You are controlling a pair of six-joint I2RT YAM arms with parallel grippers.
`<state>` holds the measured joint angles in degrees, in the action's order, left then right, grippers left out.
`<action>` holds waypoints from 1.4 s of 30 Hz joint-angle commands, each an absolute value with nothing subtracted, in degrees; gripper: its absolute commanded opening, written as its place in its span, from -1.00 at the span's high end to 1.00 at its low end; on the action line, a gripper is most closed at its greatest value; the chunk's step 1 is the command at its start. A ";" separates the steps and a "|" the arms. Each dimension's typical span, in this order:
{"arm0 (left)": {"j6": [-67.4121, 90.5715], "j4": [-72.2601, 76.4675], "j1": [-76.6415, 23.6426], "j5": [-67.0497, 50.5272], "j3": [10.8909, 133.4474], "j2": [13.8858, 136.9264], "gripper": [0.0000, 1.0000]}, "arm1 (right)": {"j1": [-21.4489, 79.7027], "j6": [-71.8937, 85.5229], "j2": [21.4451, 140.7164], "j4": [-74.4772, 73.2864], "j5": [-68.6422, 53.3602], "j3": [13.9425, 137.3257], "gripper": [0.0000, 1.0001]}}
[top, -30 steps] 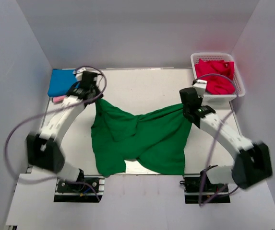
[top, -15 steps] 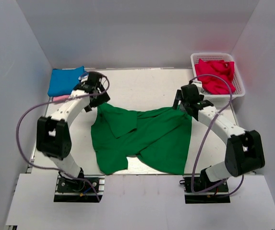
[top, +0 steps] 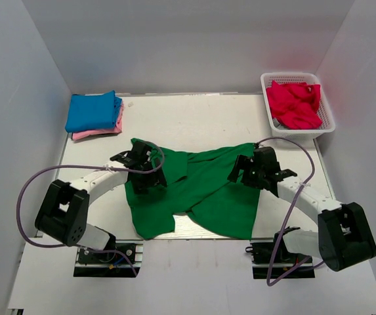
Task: Fold and stack the t-shirts
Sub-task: Flatten out the tshirt
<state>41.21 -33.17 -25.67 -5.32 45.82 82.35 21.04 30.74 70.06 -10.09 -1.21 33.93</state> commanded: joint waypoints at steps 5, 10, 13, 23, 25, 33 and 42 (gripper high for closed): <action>41.31 -28.91 -27.51 -3.87 51.14 88.49 -0.29 | 21.18 32.08 71.45 -3.51 -8.79 31.29 -0.81; 40.78 -30.23 -27.51 -1.67 54.05 93.77 0.32 | 21.09 31.73 72.42 -3.08 -8.53 30.67 -0.81; 40.78 -31.28 -27.51 -1.67 55.81 93.08 1.00 | 21.01 31.73 73.03 -3.25 -8.17 30.50 -0.81; 38.33 -33.31 -27.51 -1.33 60.90 88.42 1.00 | 21.09 31.82 76.90 -1.14 -8.79 29.27 -0.81; 37.80 -33.31 -27.51 -0.70 62.92 88.42 1.00 | 21.09 31.64 77.17 -1.32 -8.18 29.27 -0.81; 37.27 -37.79 -26.90 2.55 68.12 92.46 0.83 | 21.01 31.03 78.31 -2.64 -5.80 29.71 -0.81; 37.27 -38.41 -26.89 2.55 69.34 96.41 0.51 | 20.92 30.67 79.63 -2.72 -5.63 29.97 -0.81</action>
